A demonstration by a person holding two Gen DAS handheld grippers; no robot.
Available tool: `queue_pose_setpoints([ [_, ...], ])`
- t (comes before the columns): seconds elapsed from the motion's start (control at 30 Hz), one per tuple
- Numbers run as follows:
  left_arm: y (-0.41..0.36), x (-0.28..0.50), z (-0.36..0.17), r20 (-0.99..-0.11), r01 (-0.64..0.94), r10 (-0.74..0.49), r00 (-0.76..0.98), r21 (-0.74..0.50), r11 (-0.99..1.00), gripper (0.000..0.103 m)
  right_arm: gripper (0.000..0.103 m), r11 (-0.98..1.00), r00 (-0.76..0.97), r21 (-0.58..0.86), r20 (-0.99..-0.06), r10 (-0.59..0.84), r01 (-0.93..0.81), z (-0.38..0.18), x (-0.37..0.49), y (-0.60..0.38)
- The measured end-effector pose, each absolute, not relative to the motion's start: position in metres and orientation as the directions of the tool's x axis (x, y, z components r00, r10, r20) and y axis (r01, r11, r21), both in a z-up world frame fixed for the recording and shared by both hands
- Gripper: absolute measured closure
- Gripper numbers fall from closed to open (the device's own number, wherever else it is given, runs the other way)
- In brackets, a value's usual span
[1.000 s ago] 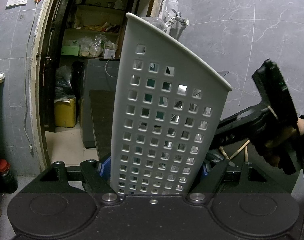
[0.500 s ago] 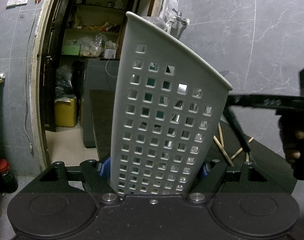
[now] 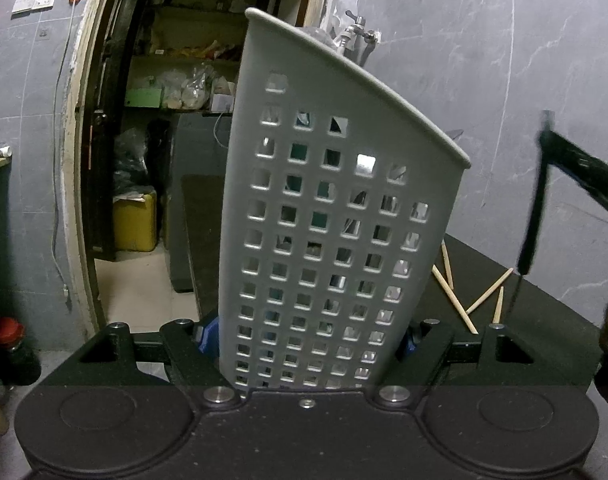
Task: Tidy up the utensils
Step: 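Raise the scissors with the right tool high above the basket rim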
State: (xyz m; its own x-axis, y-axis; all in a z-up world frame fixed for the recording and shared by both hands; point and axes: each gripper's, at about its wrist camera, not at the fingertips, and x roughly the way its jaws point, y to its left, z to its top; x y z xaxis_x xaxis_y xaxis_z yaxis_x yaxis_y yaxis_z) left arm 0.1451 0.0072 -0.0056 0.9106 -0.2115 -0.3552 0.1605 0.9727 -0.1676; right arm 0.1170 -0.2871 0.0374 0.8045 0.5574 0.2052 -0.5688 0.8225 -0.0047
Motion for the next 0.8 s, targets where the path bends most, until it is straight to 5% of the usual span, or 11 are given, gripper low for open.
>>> queue_pose_setpoints([
  [0.23, 0.004, 0.146, -0.005, -0.360, 0.153, -0.202, 0.911, -0.160, 0.975, 0.024, 0.069, 0.850, 0.814, -0.005, 0.285, 0.506, -0.527, 0.023, 0.073, -0.298],
  [0.8, 0.005, 0.146, -0.005, -0.360, 0.153, -0.203, 0.911, -0.164, 0.975, 0.024, 0.069, 0.895, 0.882, 0.136, 0.285, 0.375, -0.424, 0.011, 0.053, -0.316],
])
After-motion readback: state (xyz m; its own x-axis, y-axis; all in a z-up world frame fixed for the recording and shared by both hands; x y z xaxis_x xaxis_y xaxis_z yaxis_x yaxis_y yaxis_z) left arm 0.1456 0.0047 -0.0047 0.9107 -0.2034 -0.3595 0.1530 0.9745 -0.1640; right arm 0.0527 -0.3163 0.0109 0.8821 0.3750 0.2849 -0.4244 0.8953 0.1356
